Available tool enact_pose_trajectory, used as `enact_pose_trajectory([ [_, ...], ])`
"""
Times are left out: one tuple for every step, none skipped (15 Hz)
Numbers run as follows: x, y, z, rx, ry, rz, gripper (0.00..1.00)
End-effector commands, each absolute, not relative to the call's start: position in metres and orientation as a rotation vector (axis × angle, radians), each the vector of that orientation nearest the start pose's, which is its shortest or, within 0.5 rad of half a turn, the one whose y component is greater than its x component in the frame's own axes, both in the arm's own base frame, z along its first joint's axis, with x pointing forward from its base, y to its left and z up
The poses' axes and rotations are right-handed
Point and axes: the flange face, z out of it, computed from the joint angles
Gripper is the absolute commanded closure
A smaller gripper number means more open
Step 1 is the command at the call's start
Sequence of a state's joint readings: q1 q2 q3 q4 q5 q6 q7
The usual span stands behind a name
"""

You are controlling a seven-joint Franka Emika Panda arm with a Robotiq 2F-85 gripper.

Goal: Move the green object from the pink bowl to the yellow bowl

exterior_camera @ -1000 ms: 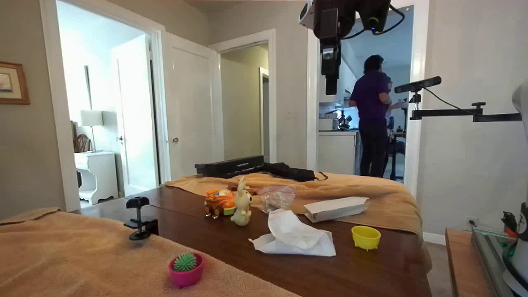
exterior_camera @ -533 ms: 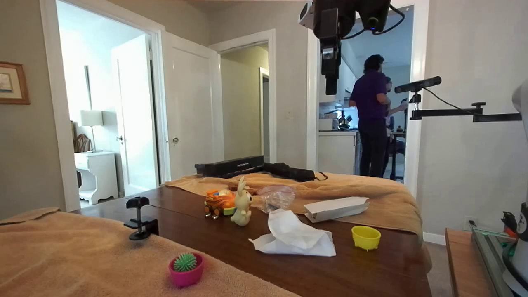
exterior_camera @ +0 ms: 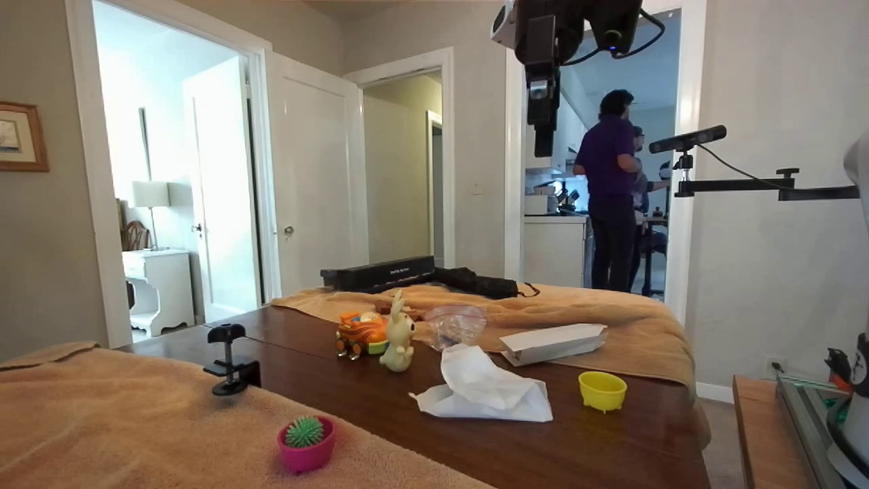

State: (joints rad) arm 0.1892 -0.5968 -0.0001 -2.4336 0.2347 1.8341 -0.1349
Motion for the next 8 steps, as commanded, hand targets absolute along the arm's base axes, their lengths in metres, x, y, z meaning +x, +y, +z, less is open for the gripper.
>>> enact_pose_trajectory([
  [0.390, 0.095, 0.484, -2.858, -0.538, -0.064, 0.00],
  [0.401, 0.101, 0.472, -2.851, -0.615, -0.108, 0.00],
  [0.411, 0.107, 0.462, -2.835, -0.662, -0.134, 0.00],
  [0.421, 0.116, 0.447, -2.813, -0.710, -0.155, 0.00],
  [0.430, 0.126, 0.436, -2.792, -0.759, -0.171, 0.00],
  [0.437, 0.137, 0.426, -2.763, -0.788, -0.179, 0.00],
  [0.442, 0.149, 0.415, -2.741, -0.808, -0.185, 0.00],
  [0.446, 0.159, 0.407, -2.709, -0.829, -0.181, 0.00],
])
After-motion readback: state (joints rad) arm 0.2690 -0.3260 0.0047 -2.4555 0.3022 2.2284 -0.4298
